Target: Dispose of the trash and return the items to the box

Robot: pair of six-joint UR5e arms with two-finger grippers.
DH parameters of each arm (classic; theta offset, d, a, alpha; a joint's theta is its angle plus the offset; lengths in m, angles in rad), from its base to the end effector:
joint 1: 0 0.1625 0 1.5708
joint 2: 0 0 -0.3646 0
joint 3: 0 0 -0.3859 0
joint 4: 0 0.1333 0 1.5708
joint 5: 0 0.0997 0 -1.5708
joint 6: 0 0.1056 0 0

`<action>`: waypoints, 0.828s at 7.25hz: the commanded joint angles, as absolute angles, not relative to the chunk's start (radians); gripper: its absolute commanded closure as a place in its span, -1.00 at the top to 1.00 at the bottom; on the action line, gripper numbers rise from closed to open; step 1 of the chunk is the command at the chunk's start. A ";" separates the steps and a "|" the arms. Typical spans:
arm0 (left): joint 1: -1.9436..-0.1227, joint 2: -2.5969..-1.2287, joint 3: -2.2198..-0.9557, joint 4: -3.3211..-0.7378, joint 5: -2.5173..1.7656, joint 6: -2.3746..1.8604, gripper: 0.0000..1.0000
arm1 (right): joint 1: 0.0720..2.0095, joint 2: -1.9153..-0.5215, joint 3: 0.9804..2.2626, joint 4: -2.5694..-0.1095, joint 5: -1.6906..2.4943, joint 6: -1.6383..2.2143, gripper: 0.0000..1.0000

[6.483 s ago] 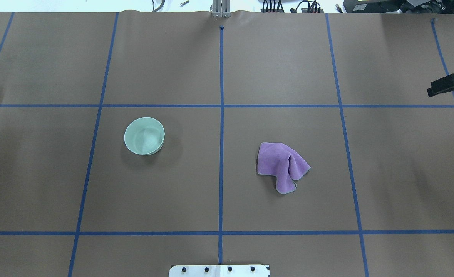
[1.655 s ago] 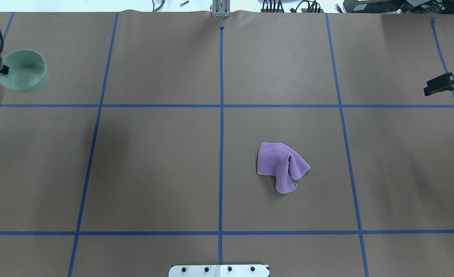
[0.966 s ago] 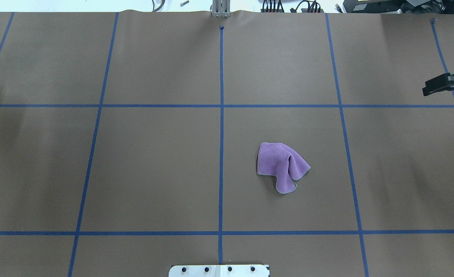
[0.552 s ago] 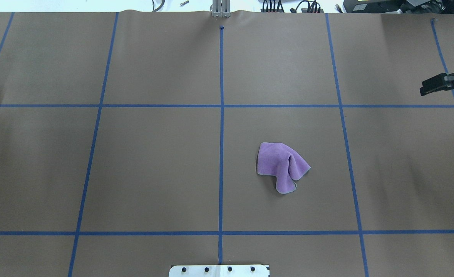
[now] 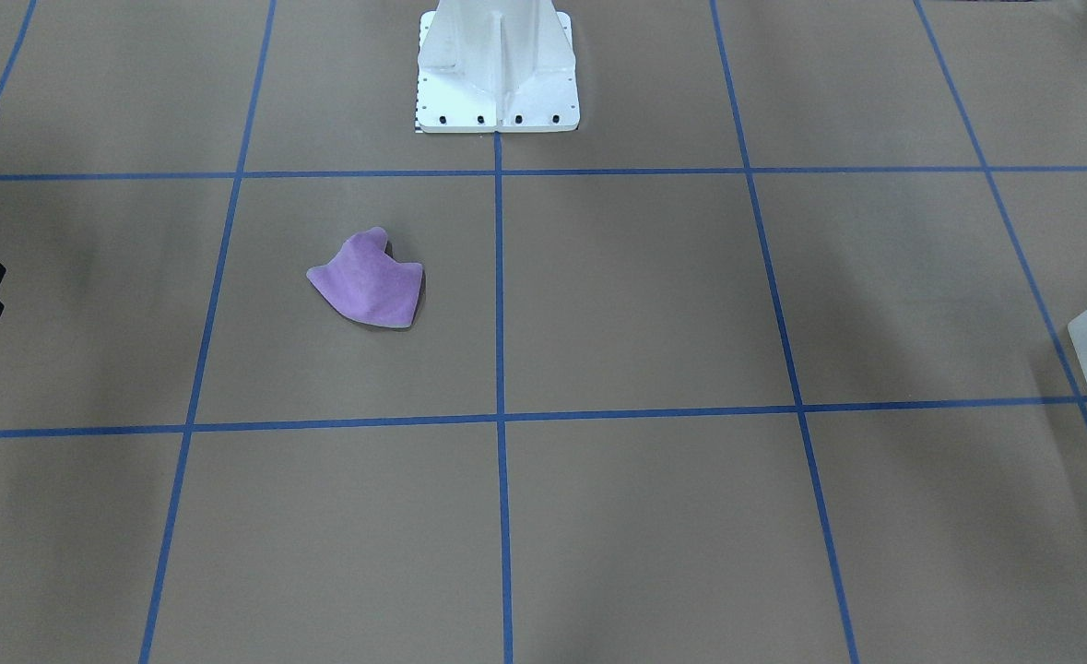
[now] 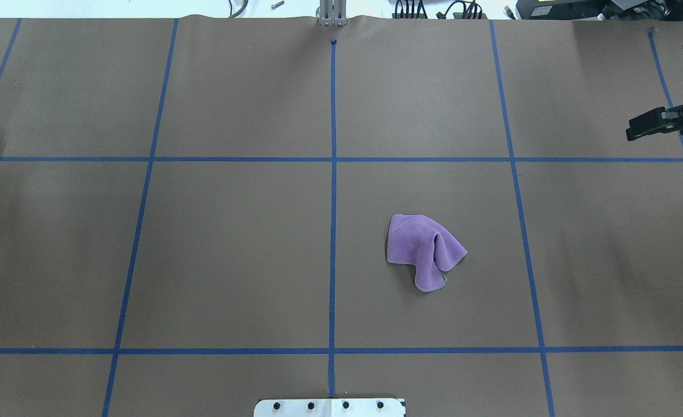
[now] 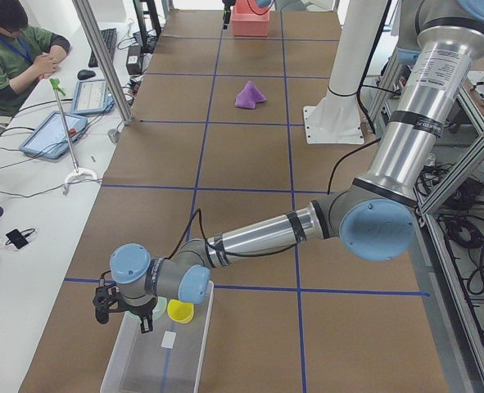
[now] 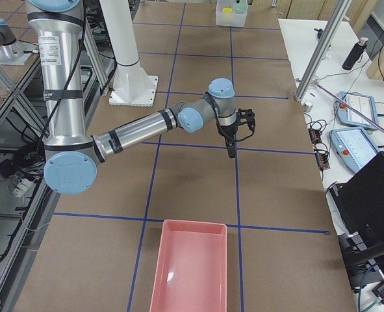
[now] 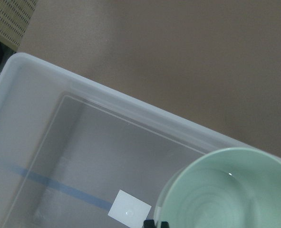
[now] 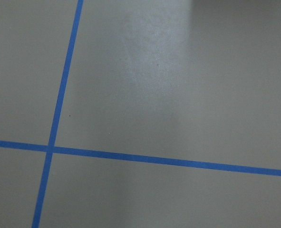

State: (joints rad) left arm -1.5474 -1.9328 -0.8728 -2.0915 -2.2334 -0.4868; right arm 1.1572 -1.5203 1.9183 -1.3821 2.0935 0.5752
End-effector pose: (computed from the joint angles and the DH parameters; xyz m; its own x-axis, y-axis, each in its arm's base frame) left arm -0.0541 -0.6082 0.6942 0.7050 -0.3436 -0.6204 0.3471 0.9300 -0.1206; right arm -0.1303 -0.4974 0.3981 0.7546 -0.0897 0.6500 -0.0903 0.9670 0.2384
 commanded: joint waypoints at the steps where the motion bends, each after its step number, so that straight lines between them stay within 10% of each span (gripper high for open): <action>1: -1.510 -1.927 -0.871 -2.126 -2.230 -0.508 -1.00 | 1.155 -1.517 1.914 -1.382 2.086 0.575 1.00; 4: -1.486 -1.921 -0.871 -2.154 -2.187 -0.506 -0.67 | 1.154 -1.516 1.914 -1.382 2.086 0.575 1.00; 5: -1.485 -1.919 -0.879 -2.155 -2.187 -0.496 0.98 | 1.154 -1.511 1.914 -1.382 2.086 0.575 1.00; 6: -1.485 -1.917 -0.885 -2.155 -2.187 -0.494 0.99 | 1.154 -1.508 1.914 -1.382 2.086 0.575 1.00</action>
State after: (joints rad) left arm -1.4863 -1.9192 -0.8778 -2.1541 -2.1890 -0.4987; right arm 1.1537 -1.5119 1.9145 -1.3821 2.0862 0.5752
